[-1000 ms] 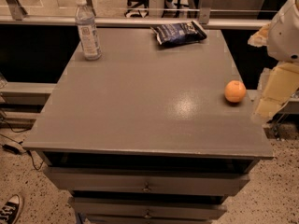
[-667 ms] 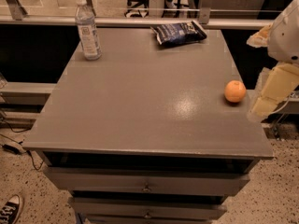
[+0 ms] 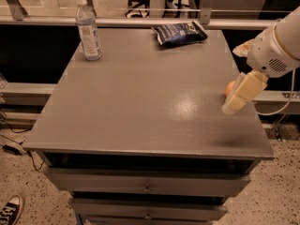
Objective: Move orange near blue chip bag
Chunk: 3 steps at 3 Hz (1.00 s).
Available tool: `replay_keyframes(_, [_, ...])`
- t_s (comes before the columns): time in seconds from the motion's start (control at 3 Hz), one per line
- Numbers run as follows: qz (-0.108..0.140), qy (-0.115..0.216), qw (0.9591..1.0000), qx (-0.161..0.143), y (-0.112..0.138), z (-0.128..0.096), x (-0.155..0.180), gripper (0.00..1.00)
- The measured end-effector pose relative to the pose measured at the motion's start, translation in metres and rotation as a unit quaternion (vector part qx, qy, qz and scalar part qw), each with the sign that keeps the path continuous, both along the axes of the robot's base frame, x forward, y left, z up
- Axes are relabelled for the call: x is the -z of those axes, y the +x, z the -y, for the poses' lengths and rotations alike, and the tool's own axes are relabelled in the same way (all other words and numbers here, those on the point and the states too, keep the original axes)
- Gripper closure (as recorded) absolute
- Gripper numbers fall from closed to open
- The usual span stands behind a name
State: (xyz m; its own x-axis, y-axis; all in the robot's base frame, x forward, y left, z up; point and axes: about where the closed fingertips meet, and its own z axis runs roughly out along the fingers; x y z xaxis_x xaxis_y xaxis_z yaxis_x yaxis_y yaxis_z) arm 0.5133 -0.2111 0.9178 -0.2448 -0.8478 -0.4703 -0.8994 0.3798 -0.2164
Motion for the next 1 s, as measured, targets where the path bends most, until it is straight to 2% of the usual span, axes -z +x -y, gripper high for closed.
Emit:
replay_keyframes(0.33, [0.013,0.023,0.9994,0.022,0.030,0.012,0.020,0.00])
replay_keyframes(0.67, [0.015,0.033,0.9984,0.042,0.043,0.025,0.037,0.00])
replay_keyframes(1.0, [0.012,0.037,0.9974,0.060,0.046,0.038,0.051,0.00])
